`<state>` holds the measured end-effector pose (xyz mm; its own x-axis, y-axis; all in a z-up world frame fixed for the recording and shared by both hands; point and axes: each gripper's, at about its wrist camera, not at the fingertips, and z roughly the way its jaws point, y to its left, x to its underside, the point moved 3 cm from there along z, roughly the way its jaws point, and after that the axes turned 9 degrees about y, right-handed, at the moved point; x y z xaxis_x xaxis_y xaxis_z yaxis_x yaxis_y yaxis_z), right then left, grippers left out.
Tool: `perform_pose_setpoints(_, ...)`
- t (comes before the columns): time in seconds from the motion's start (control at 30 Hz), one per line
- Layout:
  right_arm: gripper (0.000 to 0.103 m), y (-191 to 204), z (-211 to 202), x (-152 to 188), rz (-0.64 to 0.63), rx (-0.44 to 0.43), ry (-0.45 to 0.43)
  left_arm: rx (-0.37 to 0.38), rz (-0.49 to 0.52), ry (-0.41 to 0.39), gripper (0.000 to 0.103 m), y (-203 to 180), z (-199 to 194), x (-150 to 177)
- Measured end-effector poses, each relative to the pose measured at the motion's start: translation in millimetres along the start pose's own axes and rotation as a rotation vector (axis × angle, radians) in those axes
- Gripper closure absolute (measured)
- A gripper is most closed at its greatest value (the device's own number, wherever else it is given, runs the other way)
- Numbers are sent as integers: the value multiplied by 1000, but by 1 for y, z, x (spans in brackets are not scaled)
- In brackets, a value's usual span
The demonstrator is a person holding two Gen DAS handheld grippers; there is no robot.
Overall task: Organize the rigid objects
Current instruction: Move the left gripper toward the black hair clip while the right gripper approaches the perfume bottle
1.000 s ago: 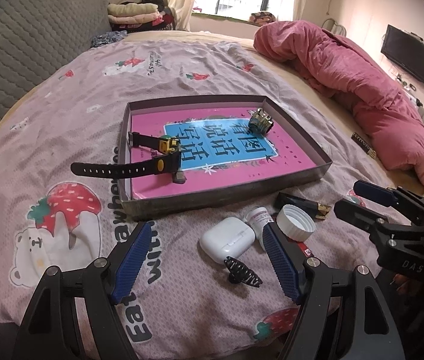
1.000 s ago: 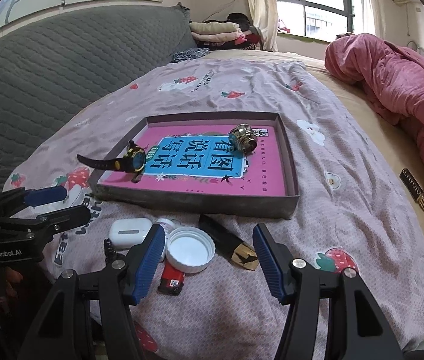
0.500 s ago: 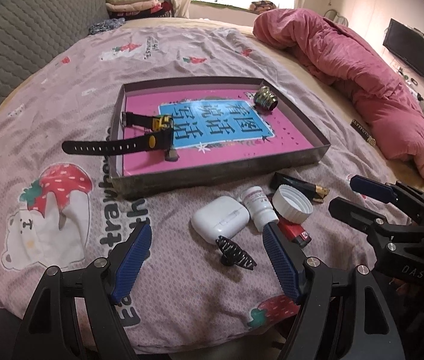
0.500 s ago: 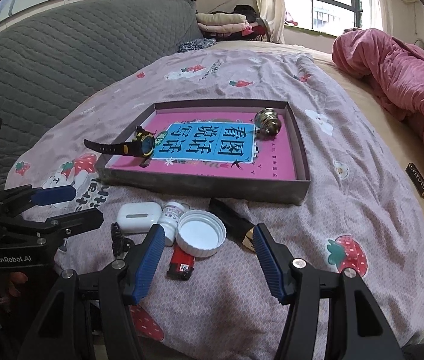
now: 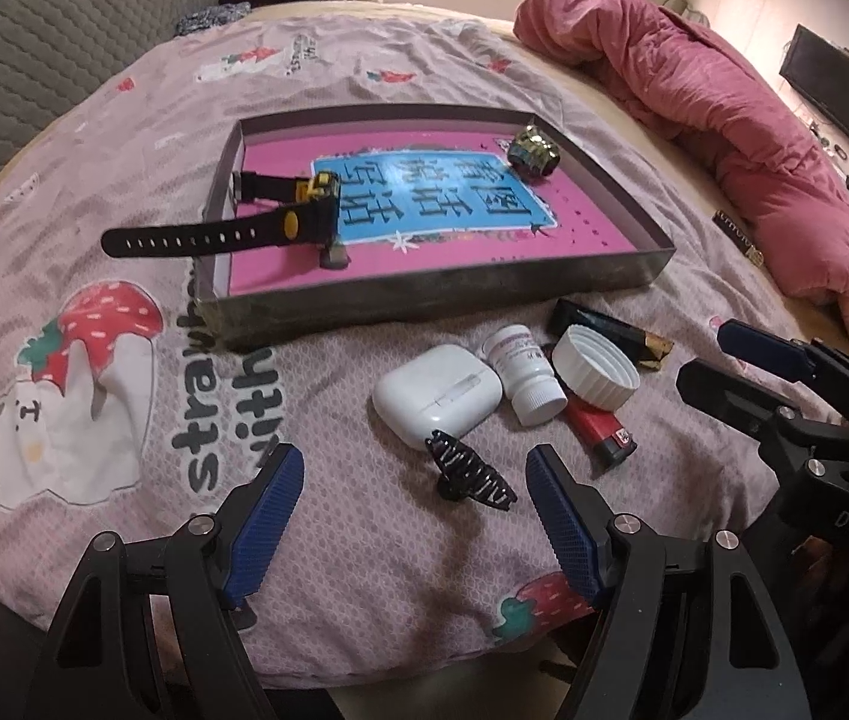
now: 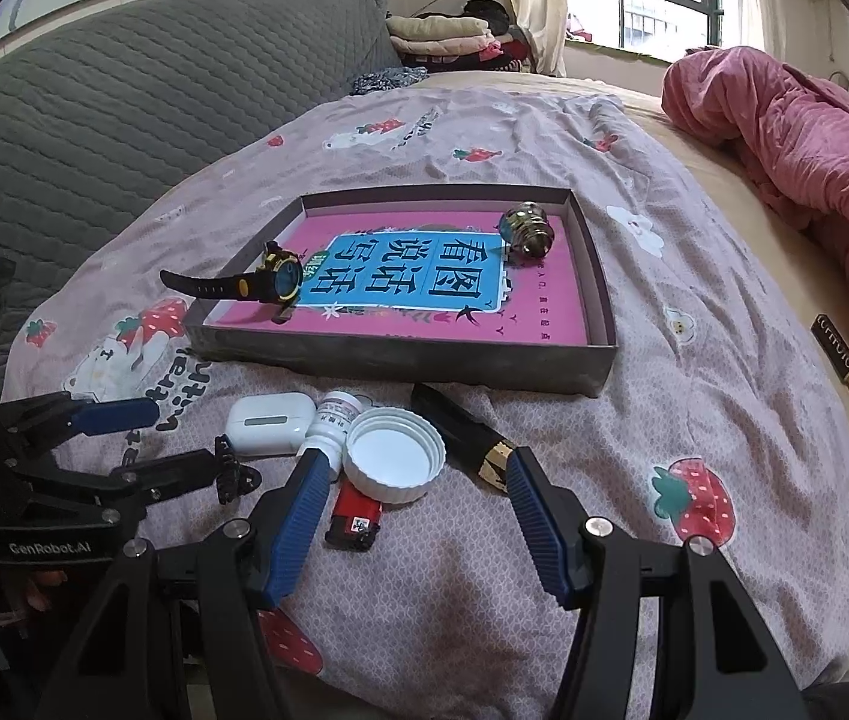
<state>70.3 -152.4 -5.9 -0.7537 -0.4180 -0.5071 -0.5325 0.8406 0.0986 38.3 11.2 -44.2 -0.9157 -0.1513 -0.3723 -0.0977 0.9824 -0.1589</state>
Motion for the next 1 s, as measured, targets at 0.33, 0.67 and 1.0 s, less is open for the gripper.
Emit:
perform_pose_setpoints(0.33,42,0,5,0,3,-3,12,21,-40,46,25,-4,22,1)
perform_pose_setpoints(0.67,42,7,20,1,-10,-21,45,-17,-52,60,25,0,33,0)
perform_pose_setpoints(1.0,42,9,30,3,-4,-28,69,-10,-76,75,25,7,33,2)
